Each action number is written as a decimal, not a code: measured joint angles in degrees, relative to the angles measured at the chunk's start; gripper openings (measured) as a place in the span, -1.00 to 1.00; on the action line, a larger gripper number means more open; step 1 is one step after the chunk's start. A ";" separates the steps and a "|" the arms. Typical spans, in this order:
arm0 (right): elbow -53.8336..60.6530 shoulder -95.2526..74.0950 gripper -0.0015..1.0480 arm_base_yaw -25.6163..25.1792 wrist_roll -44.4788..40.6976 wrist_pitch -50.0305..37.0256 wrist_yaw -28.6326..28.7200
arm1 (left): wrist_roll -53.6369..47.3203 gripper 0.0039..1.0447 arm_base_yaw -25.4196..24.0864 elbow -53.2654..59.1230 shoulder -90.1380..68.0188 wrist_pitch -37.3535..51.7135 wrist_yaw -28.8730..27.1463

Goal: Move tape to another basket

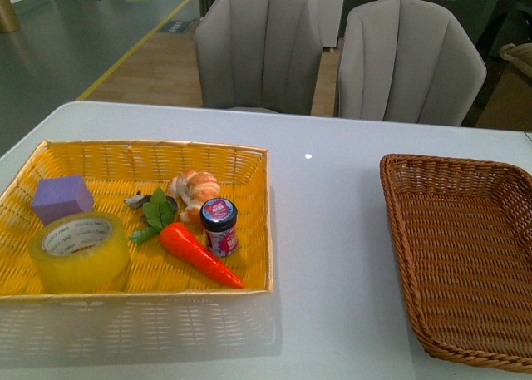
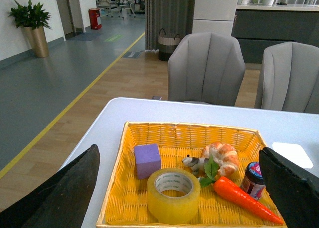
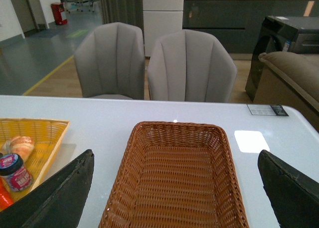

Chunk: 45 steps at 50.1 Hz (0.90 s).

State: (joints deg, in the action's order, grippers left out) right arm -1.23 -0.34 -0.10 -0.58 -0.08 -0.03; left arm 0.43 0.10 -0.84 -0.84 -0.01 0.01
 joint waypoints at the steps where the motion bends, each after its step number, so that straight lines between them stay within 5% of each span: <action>1: 0.00 0.00 0.83 0.00 0.00 0.00 0.02 | 0.00 0.83 0.00 0.00 0.00 0.00 0.00; 38: 0.00 -0.02 0.83 -0.02 0.00 0.02 0.11 | 0.00 0.83 0.00 0.00 0.00 0.00 0.00; 41: -3.10 -6.16 0.83 -4.66 -2.34 7.04 14.29 | 0.00 0.83 0.00 0.00 0.00 0.00 -0.02; 45: -6.16 -21.90 0.83 -11.08 -4.50 1.11 27.78 | 0.00 0.83 0.00 0.00 0.00 0.00 0.02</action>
State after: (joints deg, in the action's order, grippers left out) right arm -7.40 -22.24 -11.18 -5.08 1.04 27.75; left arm 0.43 0.10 -0.84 -0.84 -0.01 0.03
